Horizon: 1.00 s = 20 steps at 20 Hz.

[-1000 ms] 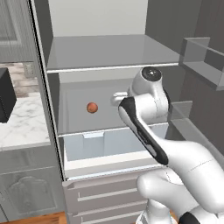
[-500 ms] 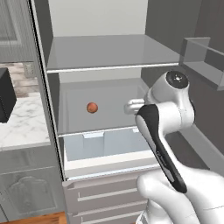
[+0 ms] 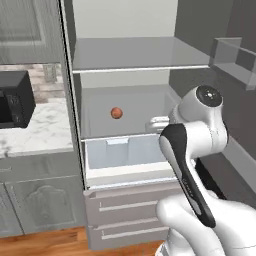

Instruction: Grab the onion and garlic from the fridge, place them in the blender, close the lid, and turn on the blender to create a marinade.

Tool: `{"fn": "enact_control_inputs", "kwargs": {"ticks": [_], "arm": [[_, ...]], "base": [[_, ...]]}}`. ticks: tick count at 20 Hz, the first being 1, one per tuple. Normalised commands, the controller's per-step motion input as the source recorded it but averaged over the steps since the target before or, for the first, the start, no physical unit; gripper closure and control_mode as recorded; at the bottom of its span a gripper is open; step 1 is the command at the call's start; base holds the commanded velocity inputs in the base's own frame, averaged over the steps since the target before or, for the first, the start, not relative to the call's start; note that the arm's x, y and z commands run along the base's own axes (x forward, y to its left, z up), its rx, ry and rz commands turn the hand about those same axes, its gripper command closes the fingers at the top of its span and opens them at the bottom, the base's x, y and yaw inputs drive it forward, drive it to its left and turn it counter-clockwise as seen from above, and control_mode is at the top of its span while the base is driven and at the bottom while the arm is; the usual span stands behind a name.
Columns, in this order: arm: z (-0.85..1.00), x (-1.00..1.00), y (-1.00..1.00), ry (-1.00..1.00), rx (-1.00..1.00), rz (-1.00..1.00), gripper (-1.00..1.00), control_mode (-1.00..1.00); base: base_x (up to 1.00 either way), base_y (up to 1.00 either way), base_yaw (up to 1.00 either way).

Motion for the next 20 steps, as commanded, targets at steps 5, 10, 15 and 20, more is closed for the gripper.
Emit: {"fn": "enact_control_inputs", "kwargs": {"ticks": [5,10,15,20], "arm": [[0.00,0.00,0.00,0.00,0.00,0.00,1.00,1.00],[0.00,0.00,0.00,0.00,0.00,0.00,1.00,1.00],[0.00,0.00,0.00,0.00,0.00,0.00,1.00,1.00],[0.00,0.00,0.00,0.00,0.00,0.00,1.00,1.00]], "base": [[-0.19,0.98,0.70],[-0.15,0.73,0.92],[-0.09,0.58,0.95],[-0.01,0.47,0.94]]}}
